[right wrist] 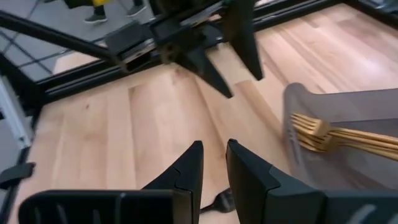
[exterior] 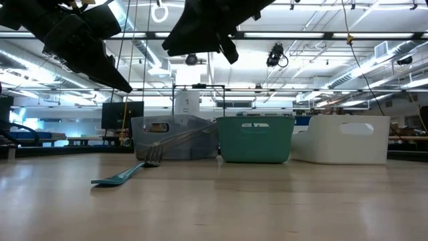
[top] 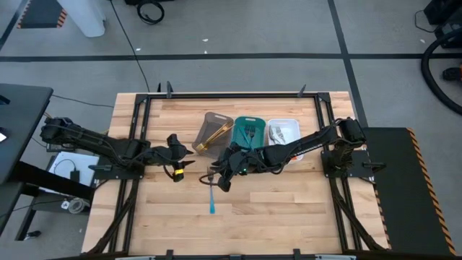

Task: Sort silverware by color (type)
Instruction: Put the blue fork into the green bin

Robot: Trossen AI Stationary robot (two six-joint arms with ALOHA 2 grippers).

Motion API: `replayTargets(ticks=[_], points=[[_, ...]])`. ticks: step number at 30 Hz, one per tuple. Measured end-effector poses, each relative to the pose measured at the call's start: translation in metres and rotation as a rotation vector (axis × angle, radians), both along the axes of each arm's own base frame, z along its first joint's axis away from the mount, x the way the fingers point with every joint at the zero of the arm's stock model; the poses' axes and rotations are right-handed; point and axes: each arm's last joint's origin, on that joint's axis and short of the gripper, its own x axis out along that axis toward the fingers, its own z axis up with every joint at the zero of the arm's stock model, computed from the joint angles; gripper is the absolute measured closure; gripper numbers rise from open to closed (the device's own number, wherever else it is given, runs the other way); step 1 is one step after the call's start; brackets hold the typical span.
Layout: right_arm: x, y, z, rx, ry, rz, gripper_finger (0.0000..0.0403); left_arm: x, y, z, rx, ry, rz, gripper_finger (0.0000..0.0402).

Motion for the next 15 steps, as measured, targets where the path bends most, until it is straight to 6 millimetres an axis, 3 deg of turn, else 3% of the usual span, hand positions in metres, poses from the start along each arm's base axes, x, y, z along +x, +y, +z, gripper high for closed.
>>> replayTargets(ticks=[15], points=[[-0.004, 0.013, -0.011, -0.001, -0.067, 0.155, 0.0325, 0.0, 0.0, 0.0, 0.0, 0.0, 0.0, 0.023]])
